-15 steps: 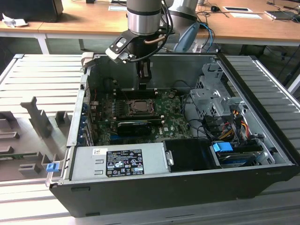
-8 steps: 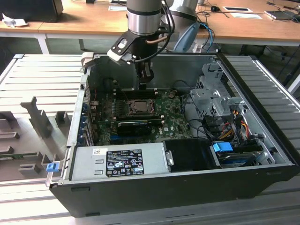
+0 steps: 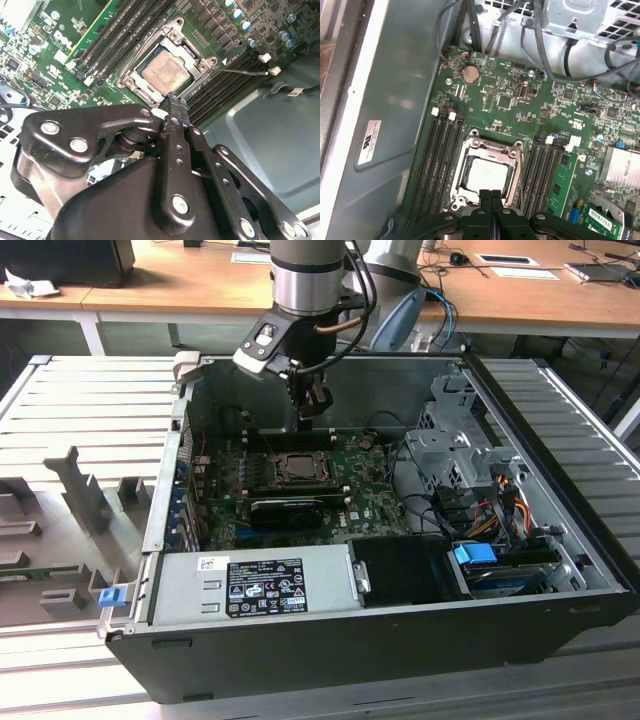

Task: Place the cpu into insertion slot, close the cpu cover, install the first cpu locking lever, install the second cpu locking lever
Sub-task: 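Install the first cpu locking lever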

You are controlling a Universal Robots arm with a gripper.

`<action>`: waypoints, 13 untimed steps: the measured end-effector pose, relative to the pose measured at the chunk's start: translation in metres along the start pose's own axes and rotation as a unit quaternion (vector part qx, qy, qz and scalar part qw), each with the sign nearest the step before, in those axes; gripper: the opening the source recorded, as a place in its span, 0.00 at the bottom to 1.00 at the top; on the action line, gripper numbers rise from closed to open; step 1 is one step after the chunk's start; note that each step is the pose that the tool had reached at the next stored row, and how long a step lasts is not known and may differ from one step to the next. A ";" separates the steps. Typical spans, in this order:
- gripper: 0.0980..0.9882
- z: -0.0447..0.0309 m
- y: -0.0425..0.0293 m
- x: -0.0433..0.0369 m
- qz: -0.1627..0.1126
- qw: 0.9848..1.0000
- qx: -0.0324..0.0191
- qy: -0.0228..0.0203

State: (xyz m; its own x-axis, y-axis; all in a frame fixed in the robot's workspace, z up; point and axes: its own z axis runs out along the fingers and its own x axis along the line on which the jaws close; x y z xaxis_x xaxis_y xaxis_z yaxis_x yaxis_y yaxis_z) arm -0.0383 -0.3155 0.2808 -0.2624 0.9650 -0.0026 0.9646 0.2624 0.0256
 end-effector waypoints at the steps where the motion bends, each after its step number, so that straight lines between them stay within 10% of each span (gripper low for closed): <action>1: 0.01 0.0000 0.0000 0.0000 -0.004 1.000 0.000 0.000; 13: 0.01 0.0003 0.0000 0.0000 -0.046 0.999 0.000 0.001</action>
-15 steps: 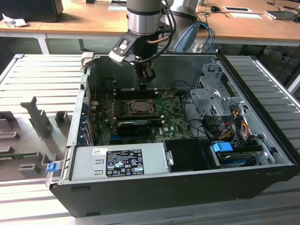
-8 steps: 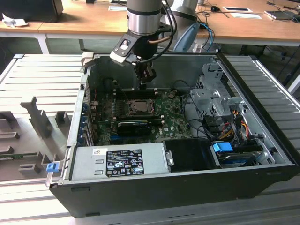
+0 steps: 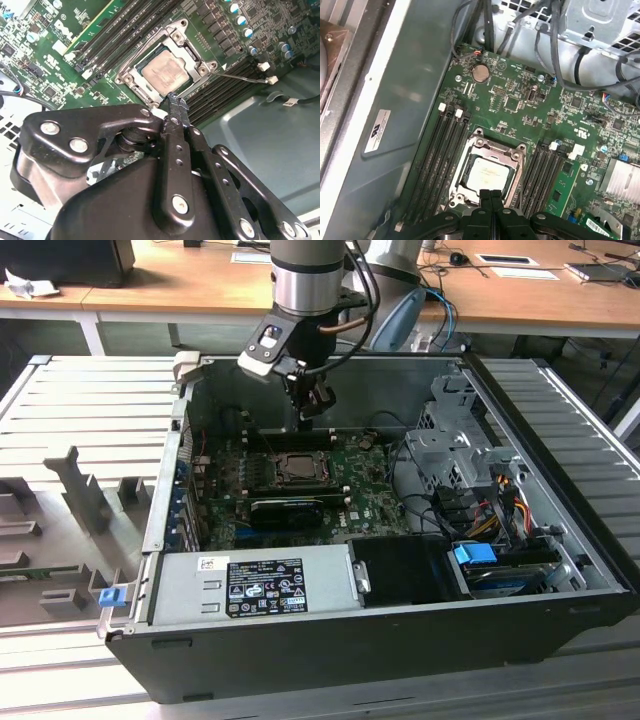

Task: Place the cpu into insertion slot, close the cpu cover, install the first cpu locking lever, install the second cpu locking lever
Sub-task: 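Install the first cpu locking lever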

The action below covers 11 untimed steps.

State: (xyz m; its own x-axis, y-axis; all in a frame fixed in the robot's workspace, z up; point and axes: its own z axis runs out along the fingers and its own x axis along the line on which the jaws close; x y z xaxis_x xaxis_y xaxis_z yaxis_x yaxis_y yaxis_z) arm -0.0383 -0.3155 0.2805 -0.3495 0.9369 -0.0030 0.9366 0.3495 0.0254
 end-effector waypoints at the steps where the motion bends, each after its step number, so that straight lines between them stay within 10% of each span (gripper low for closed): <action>1: 0.01 0.0000 0.0000 0.0000 -0.004 1.000 0.000 0.000; 11: 0.01 0.0000 0.0000 0.0000 -0.049 0.999 0.000 0.001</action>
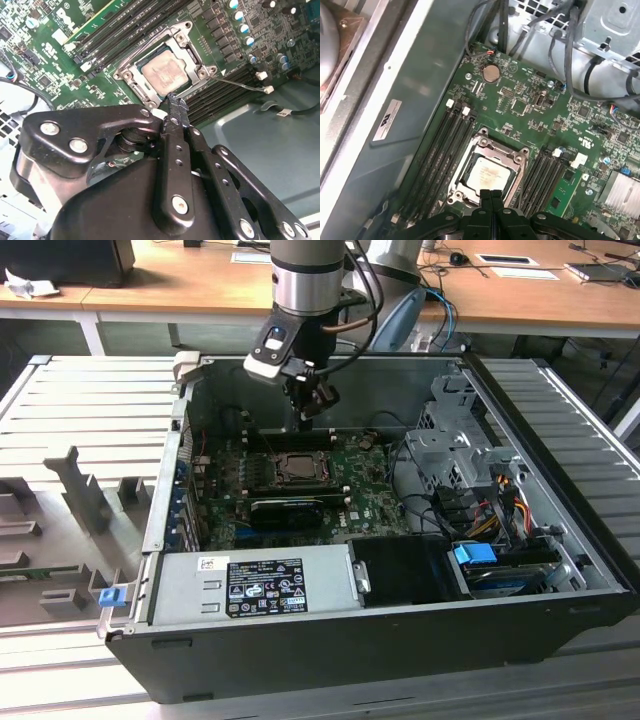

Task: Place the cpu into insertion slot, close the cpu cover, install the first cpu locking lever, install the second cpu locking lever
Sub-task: 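Install the first cpu locking lever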

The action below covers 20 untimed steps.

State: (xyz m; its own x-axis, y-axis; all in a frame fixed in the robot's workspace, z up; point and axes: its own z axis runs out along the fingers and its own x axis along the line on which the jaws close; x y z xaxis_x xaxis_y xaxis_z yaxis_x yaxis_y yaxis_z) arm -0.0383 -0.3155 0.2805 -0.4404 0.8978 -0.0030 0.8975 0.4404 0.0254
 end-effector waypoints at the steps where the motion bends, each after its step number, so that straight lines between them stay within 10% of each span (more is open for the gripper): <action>1: 0.01 0.0000 0.0000 0.0000 -0.003 1.000 0.000 0.000; 20: 0.01 0.0000 0.0000 0.0000 -0.079 0.997 0.000 0.002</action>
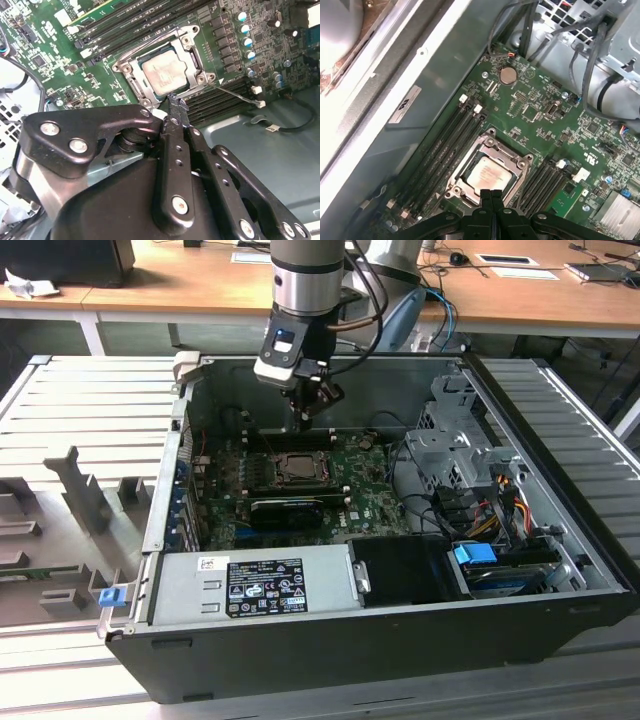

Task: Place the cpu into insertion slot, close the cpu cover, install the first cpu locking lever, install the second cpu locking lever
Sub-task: 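Install the first cpu locking lever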

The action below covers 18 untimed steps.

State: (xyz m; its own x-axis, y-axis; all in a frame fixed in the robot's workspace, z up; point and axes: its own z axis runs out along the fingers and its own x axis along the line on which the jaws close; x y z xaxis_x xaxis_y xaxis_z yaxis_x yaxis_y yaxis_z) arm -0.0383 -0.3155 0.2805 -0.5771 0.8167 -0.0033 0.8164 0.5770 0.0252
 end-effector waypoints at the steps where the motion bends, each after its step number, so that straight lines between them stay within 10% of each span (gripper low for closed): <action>1: 0.01 0.0000 0.0000 0.0000 -0.004 1.000 0.000 0.000; 18: 0.01 0.0001 0.0000 0.0000 -0.078 0.997 0.000 0.002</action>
State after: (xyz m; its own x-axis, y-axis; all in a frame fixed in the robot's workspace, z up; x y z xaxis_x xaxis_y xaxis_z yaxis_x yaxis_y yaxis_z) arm -0.0383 -0.3155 0.2804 -0.6975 0.7165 -0.0033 0.7163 0.6974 0.0252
